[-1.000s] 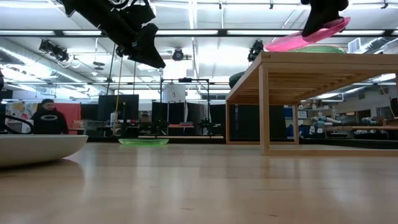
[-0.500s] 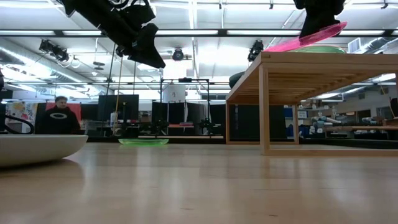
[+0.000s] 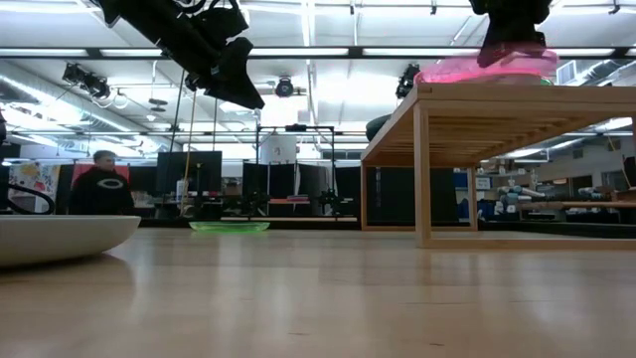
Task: Place and stack plates onto a shelf
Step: Stack the light pink plate on top of the light orange plate on the shelf
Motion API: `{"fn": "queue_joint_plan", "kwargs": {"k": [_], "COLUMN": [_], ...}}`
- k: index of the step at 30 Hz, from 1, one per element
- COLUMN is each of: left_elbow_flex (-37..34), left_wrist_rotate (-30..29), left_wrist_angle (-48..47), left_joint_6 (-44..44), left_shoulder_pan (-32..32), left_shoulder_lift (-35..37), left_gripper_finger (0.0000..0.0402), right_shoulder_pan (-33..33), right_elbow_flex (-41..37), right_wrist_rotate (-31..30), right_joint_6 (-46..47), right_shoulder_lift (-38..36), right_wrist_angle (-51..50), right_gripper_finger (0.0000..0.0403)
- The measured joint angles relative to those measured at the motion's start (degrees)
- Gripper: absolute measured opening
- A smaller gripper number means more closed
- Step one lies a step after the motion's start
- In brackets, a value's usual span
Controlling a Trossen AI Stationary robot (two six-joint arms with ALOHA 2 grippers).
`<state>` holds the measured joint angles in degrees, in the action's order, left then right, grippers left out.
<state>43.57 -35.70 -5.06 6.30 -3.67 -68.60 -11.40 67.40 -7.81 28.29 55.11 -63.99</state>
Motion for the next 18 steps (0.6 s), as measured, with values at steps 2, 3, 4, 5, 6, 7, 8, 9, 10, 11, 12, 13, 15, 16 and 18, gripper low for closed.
{"fn": "queue_joint_plan", "kwargs": {"k": [2, 3, 4, 5, 6, 7, 8, 9, 10, 11, 12, 13, 15, 16, 18], "left_elbow_flex": [0.0, 0.0, 0.0, 0.0, 0.0, 0.0, 0.0, 0.0, 0.0, 0.0, 0.0, 0.0, 0.0, 0.0, 0.0], "left_wrist_rotate": [0.0, -0.02, 0.0, 0.0, 0.0, 0.0, 0.0, 0.0, -0.01, -0.01, 0.0, -0.02, 0.0, 0.0, -0.01], "left_wrist_angle": [0.02, 0.0, 0.0, 0.0, 0.0, 0.0, 0.0, 0.0, 0.0, 0.01, 0.0, 0.0, 0.0, 0.0, 0.0], "left_joint_6": [0.01, -0.01, 0.01, 0.01, 0.0, -0.01, 0.0, 0.0, 0.01, -0.01, 0.01, -0.01, -0.01, -0.01, 0.0], "left_shoulder_pan": [0.01, 0.01, -0.01, 0.01, 0.0, 0.01, -0.01, -0.01, 0.0, 0.0, 0.01, 0.01, -0.01, -0.01, 0.0], "left_shoulder_lift": [0.0, 0.0, 0.0, 0.0, 0.0, 0.0, 0.0, 0.0, 0.0, 0.0, 0.0, 0.0, 0.0, 0.0, 0.0], "left_gripper_finger": [0.0142, 0.0142, 0.0142, 0.0142, 0.0142, 0.0142, 0.0142, 0.0142, 0.0142, 0.0142, 0.0142, 0.0142, 0.0142, 0.0142, 0.0142], "right_shoulder_pan": [0.0, 0.0, 0.0, 0.0, 0.0, 0.0, 0.0, 0.0, 0.0, 0.0, 0.0, 0.0, 0.0, 0.0, 0.0], "right_elbow_flex": [0.0, 0.0, 0.0, 0.0, 0.0, 0.0, 0.0, 0.0, 0.0, 0.0, 0.0, 0.0, 0.0, 0.0, 0.0], "right_wrist_rotate": [0.0, 0.01, 0.01, 0.01, 0.02, 0.0, 0.01, 0.02, 0.0, 0.0, 0.0, 0.02, 0.0, 0.0, 0.0], "right_joint_6": [0.0, 0.0, 0.0, 0.0, 0.0, 0.0, 0.0, 0.0, 0.0, 0.0, 0.0, 0.0, 0.0, 0.0, 0.0], "right_shoulder_lift": [0.0, 0.0, 0.0, 0.0, 0.0, 0.0, 0.0, 0.0, 0.0, 0.0, 0.0, 0.0, 0.0, 0.0, 0.0], "right_wrist_angle": [0.0, 0.0, 0.0, 0.0, 0.0, 0.0, 0.0, 0.0, 0.0, 0.0, 0.0, 0.0, 0.0, 0.0, 0.0], "right_gripper_finger": [0.0061, 0.0066, 0.0071, 0.0076, 0.0082, 0.0088, 0.0093, 0.0099, 0.0105, 0.011, 0.0115, 0.012, 0.0129, 0.0133, 0.0141]}}
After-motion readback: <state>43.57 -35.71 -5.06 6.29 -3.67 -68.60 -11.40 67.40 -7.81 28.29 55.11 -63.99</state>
